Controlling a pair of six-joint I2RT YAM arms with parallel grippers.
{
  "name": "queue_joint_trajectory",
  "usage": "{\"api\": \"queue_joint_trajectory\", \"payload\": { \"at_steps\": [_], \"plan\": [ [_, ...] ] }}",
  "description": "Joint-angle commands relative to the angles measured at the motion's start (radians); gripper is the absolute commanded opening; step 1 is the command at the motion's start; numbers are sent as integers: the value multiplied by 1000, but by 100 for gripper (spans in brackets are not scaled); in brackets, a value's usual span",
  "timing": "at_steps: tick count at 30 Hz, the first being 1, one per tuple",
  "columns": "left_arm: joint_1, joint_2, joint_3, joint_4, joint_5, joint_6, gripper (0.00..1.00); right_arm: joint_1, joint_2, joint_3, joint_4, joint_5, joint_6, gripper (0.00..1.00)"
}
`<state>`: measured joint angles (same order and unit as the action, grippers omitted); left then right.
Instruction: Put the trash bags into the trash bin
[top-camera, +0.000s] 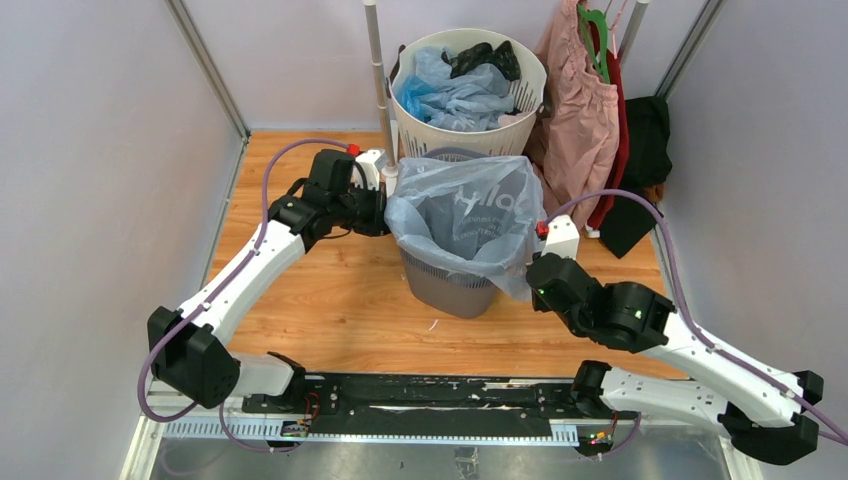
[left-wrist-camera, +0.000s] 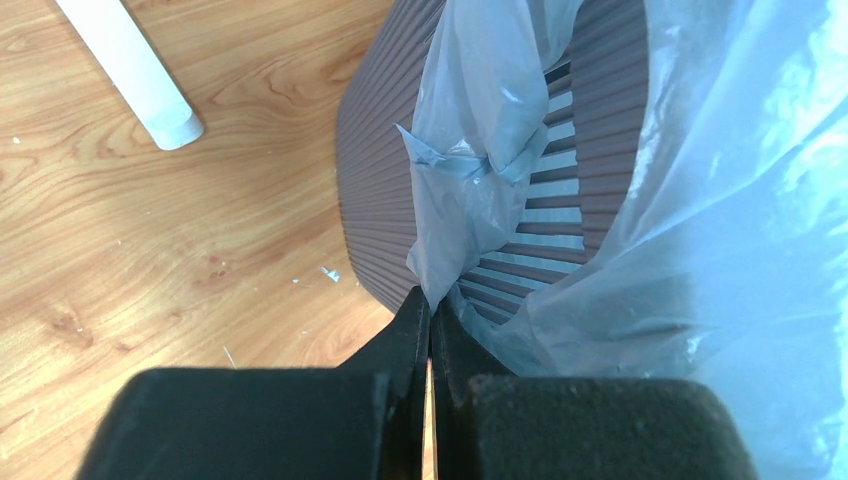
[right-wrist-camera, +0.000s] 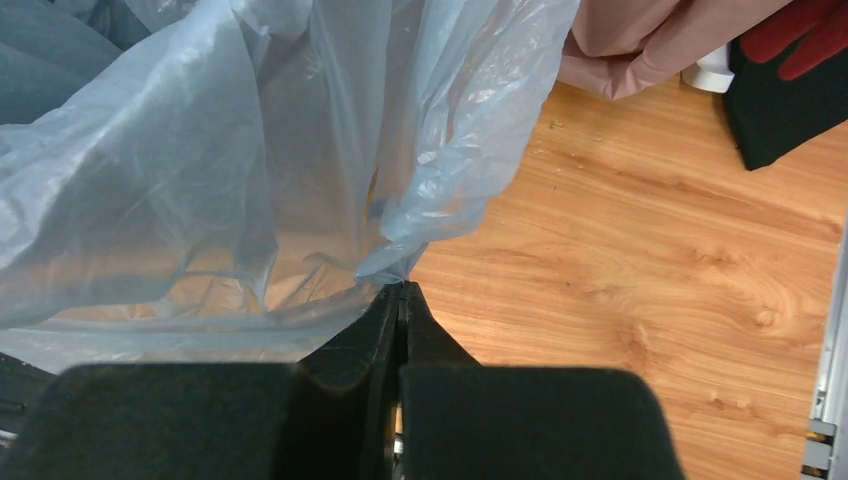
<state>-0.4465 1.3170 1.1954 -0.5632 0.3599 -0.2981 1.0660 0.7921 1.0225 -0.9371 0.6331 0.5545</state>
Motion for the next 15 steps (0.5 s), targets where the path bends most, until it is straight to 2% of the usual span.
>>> {"api": "queue_joint_trajectory", "payload": {
  "at_steps": [1,15],
  "plan": [
    [-4,-4,-1,0,8,19,0,9,-17,-51,64,33,45,0],
    [-3,23,-25,16,-10,23,0,-12,-35,-151,53,133,105,0]
  ]
}}
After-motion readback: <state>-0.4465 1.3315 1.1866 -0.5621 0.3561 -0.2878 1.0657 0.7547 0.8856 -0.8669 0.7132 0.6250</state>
